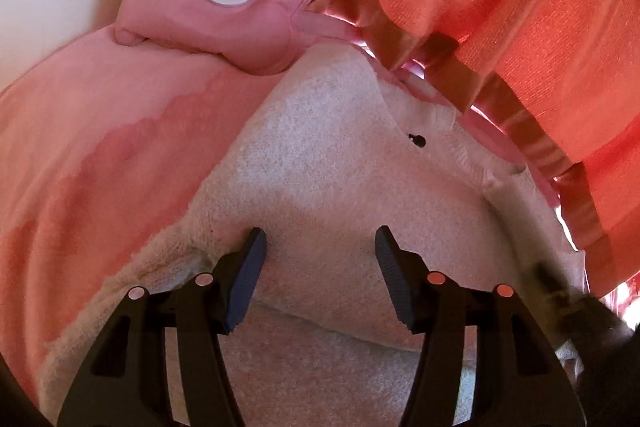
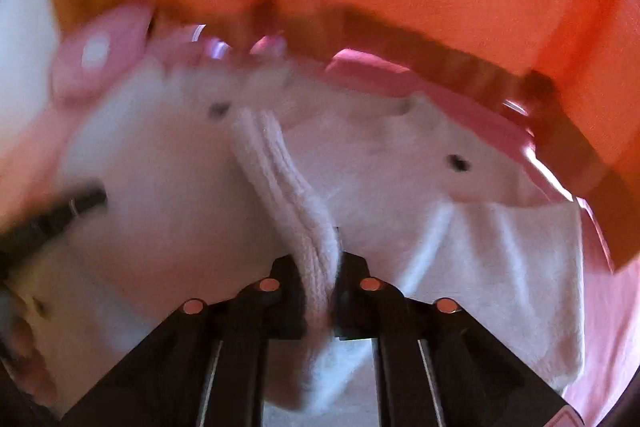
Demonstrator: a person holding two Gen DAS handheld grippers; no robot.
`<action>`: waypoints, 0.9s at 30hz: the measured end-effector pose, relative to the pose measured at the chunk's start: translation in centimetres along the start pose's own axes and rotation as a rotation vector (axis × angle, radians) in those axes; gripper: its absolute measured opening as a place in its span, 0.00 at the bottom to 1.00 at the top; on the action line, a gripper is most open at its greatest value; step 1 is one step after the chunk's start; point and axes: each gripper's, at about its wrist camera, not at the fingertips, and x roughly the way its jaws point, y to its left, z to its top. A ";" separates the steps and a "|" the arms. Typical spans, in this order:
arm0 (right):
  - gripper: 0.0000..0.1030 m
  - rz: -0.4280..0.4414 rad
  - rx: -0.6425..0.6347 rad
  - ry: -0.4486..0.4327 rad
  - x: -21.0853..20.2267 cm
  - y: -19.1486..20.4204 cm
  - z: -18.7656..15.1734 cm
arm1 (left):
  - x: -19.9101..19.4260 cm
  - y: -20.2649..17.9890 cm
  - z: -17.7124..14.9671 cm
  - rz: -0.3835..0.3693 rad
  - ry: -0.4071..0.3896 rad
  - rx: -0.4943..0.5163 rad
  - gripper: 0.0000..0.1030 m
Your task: Fold small clothes
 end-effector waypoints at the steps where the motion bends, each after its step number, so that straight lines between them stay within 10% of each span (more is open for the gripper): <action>1: 0.06 0.011 0.050 -0.029 -1.3 -1.8 0.1 | 0.0 0.1 0.1 -0.004 0.002 -0.004 0.53; 6: 0.15 0.014 0.253 0.067 -1.7 -12.0 -4.4 | -0.6 0.0 0.0 -0.046 0.026 -0.035 0.53; 18: 0.38 0.112 0.465 0.098 0.8 -17.8 -6.1 | -1.1 2.1 -1.8 -0.062 0.059 -0.184 0.72; 20: 0.09 0.119 0.450 0.085 1.0 -17.1 -5.6 | -0.8 2.1 -1.1 -0.032 0.027 -0.159 0.50; 23: 0.09 0.216 0.435 -0.032 -1.9 -15.9 -3.5 | -0.5 2.9 0.5 -0.004 -0.037 -0.144 0.11; 27: 0.08 0.298 0.334 -0.256 -7.3 -14.1 -1.5 | -1.8 4.1 1.7 0.009 -0.127 -0.155 0.08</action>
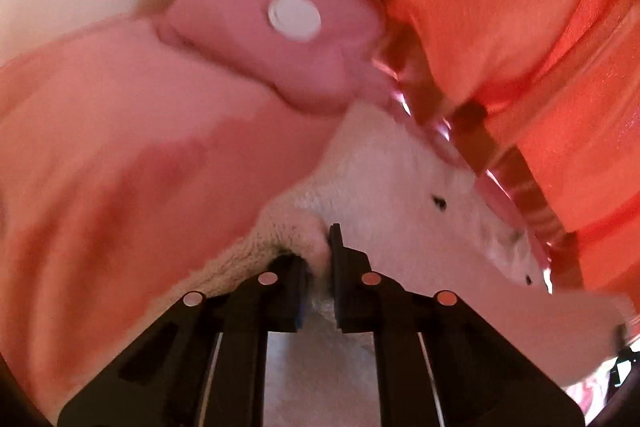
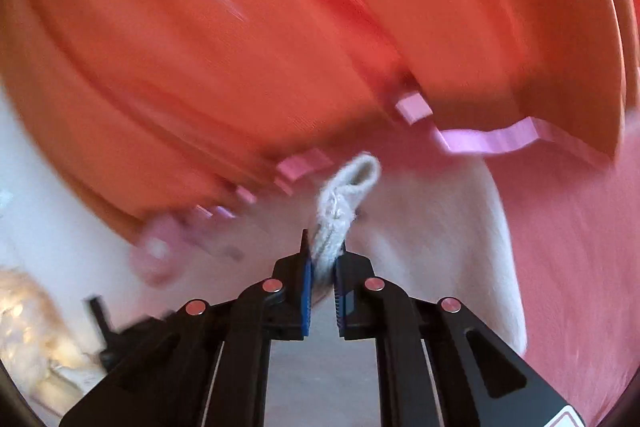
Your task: Fold small clothes
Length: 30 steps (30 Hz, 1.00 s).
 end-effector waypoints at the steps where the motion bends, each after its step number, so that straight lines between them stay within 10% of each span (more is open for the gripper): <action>1: 0.08 -0.063 -0.046 0.035 1.1 -0.5 -0.8 | -0.1 0.1 0.0 0.025 -0.023 0.019 0.08; 5: 0.07 -0.251 0.100 0.269 6.8 -6.7 -5.8 | 1.8 1.3 -1.1 0.060 0.056 0.013 0.08; 10: 0.07 -0.206 -0.004 0.156 4.2 -3.7 -3.1 | 1.7 0.2 -1.1 0.097 0.042 0.079 0.09; 13: 0.07 -0.294 0.024 0.275 6.8 -6.5 -5.9 | 1.8 -0.1 -1.5 0.110 0.045 0.110 0.09; 21: 0.18 -0.329 -0.004 0.211 1.0 -3.4 -5.4 | -0.6 -1.4 -2.7 0.134 0.072 0.209 0.14; 26: 0.47 -0.355 0.008 0.256 -7.9 -3.6 -10.6 | -7.3 -0.8 -5.4 0.109 0.102 0.326 0.80; 30: 0.47 -0.363 0.044 0.376 -12.6 -4.0 -17.0 | -11.9 3.3 -8.1 0.136 0.162 0.393 0.87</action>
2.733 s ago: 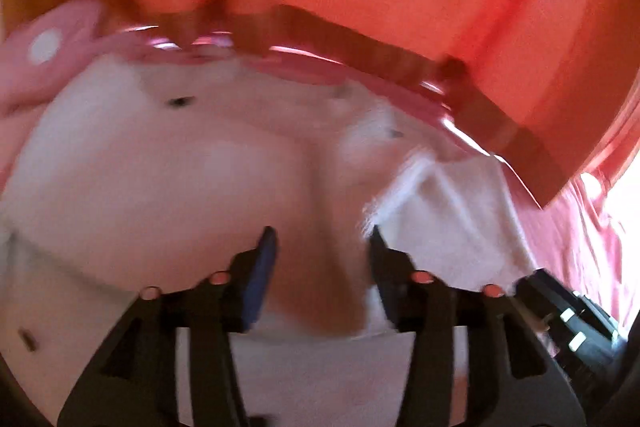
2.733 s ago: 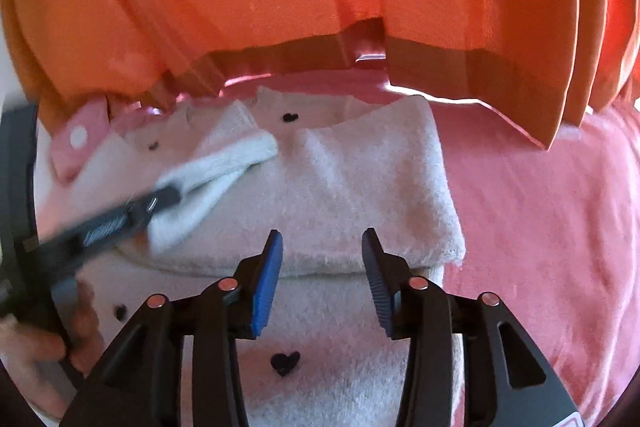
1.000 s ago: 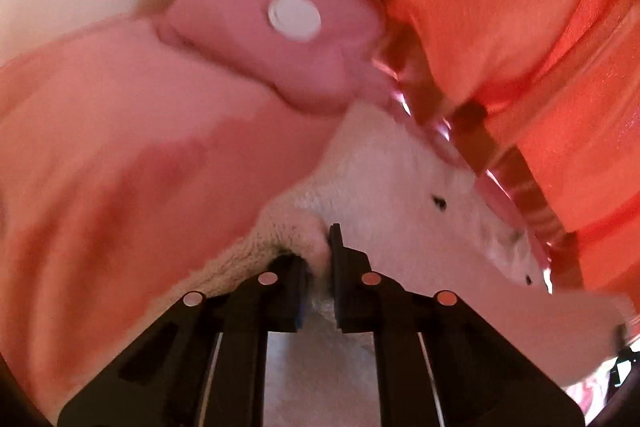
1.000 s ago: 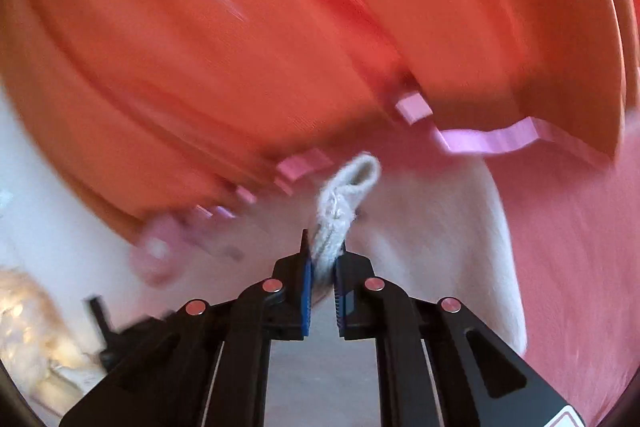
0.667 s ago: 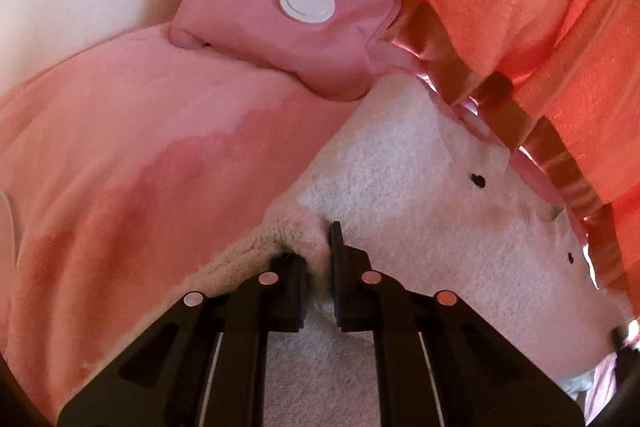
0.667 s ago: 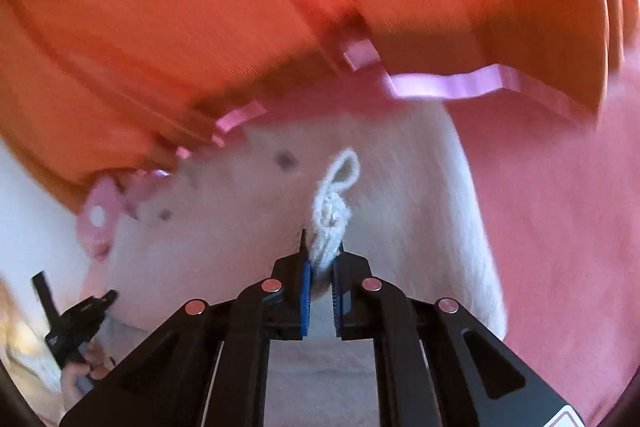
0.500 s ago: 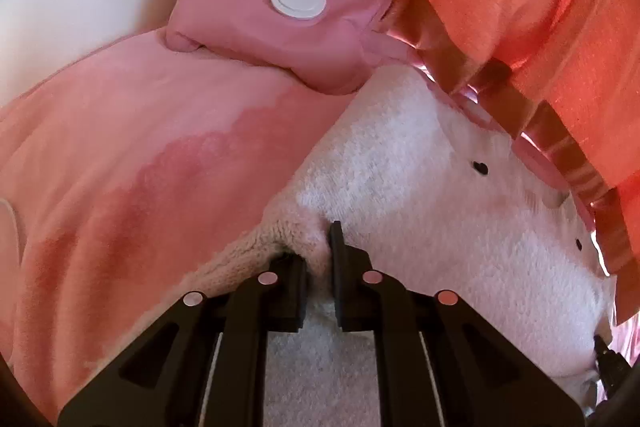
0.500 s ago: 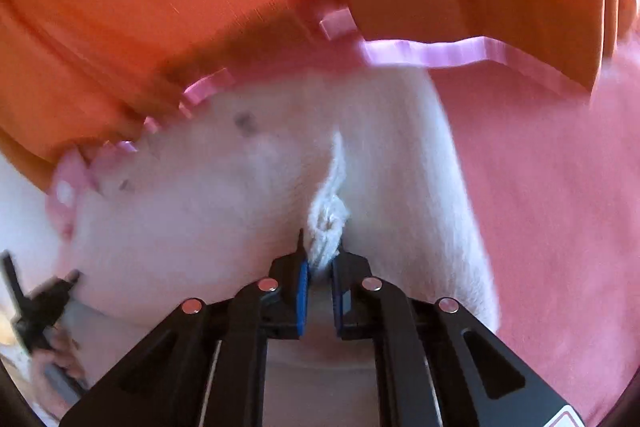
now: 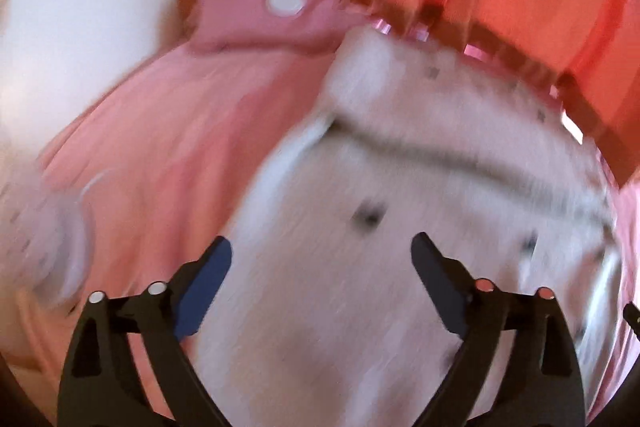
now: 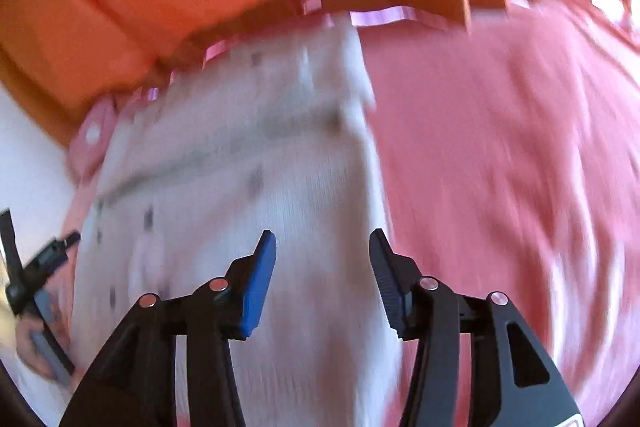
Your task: Fold small clothes
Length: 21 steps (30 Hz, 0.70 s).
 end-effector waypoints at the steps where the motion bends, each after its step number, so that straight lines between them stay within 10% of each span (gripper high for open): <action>1: 0.48 0.001 0.005 0.036 -0.4 -0.4 -1.9 | -0.3 1.0 -1.0 -0.009 0.035 -0.002 0.88; 5: 0.57 0.005 0.007 0.071 -0.4 -0.2 -6.2 | 0.4 4.9 -4.5 -0.110 0.234 -0.121 0.88; 11: 0.60 -0.002 -0.004 0.033 0.2 1.1 -6.1 | 1.6 4.9 -4.7 -0.135 0.281 -0.137 0.87; 14: 0.12 0.039 0.036 0.057 1.1 0.8 -4.7 | 1.3 3.0 -4.8 -0.059 0.274 -0.040 0.56; 17: 0.09 0.107 0.084 0.030 -0.5 0.2 -3.5 | 0.0 2.6 -4.5 -0.069 0.241 -0.031 0.12; 21: 0.07 0.133 0.074 -0.095 -7.2 -0.9 -2.7 | -4.6 3.7 -4.5 -0.200 0.188 -0.081 0.07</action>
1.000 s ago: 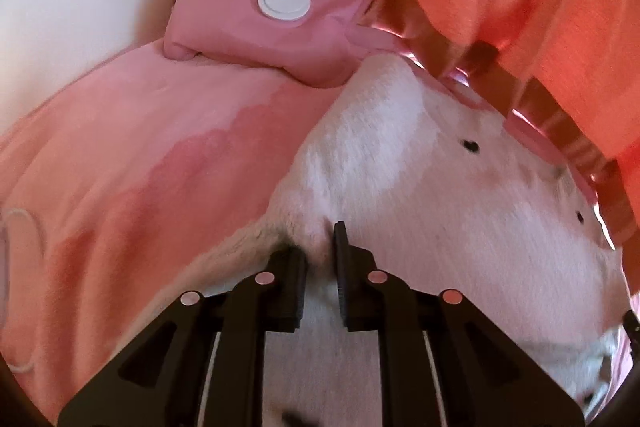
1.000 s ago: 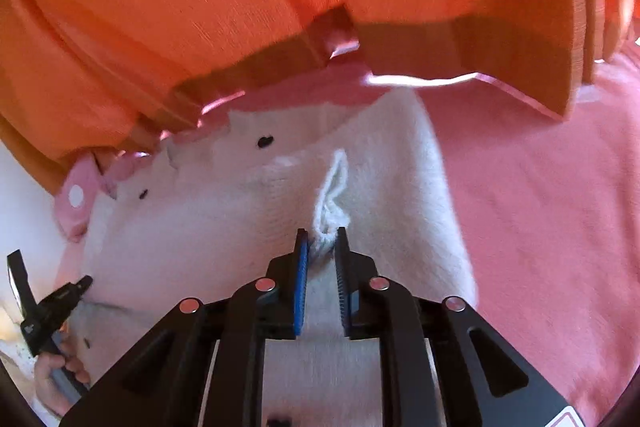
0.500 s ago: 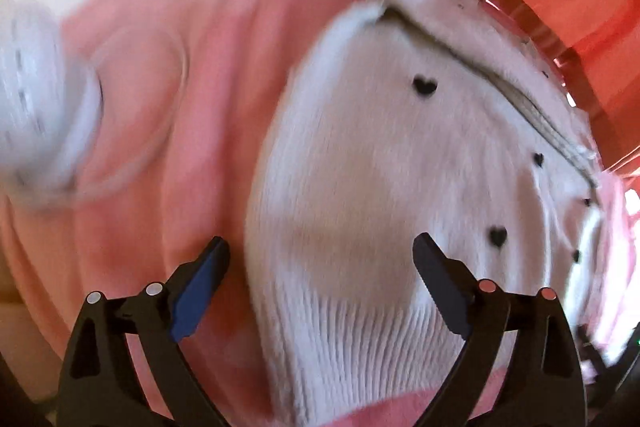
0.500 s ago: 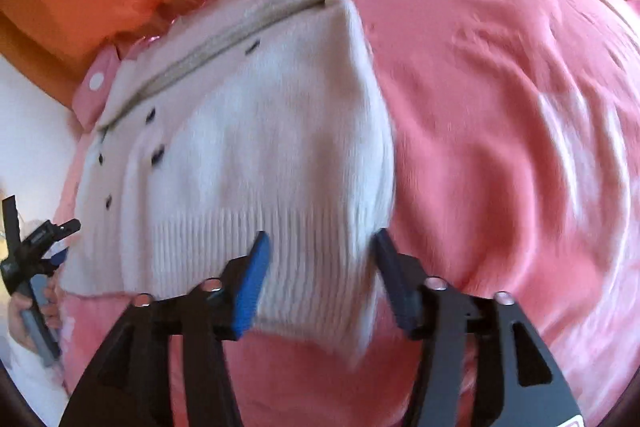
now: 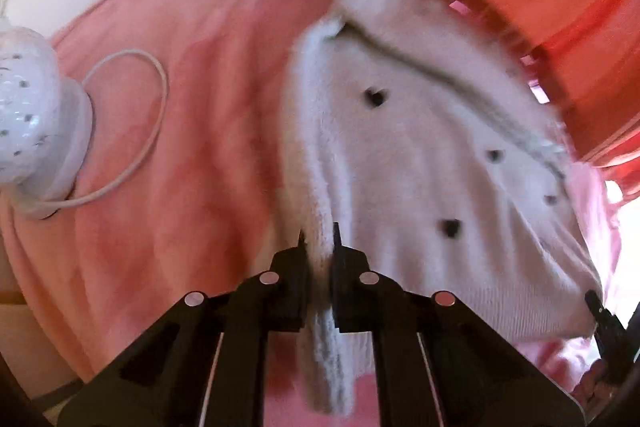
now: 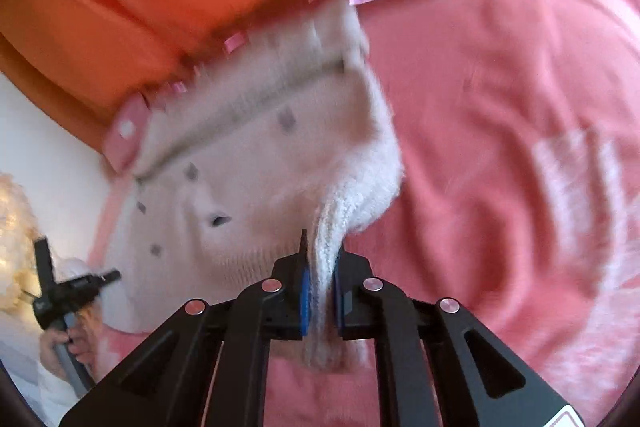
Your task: Fold small clothes
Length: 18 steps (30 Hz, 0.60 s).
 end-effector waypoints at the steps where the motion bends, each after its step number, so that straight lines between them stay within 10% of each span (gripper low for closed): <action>1: 0.06 -0.016 -0.020 -0.025 -2.3 -0.3 0.0 | -1.3 -0.3 -0.6 -0.016 -0.021 0.020 0.07; 6: 0.05 -0.098 -0.057 -0.036 -8.7 -2.8 -2.2 | -7.1 -1.5 -6.2 -0.103 -0.037 0.106 0.07; 13: 0.05 -0.187 -0.088 0.117 -13.3 -5.6 -9.8 | -8.1 -0.2 -17.0 -0.171 0.156 0.047 0.06; 18: 0.05 -0.112 -0.091 0.012 -16.4 -4.2 -7.4 | -11.0 -0.7 -14.2 -0.203 0.084 0.025 0.06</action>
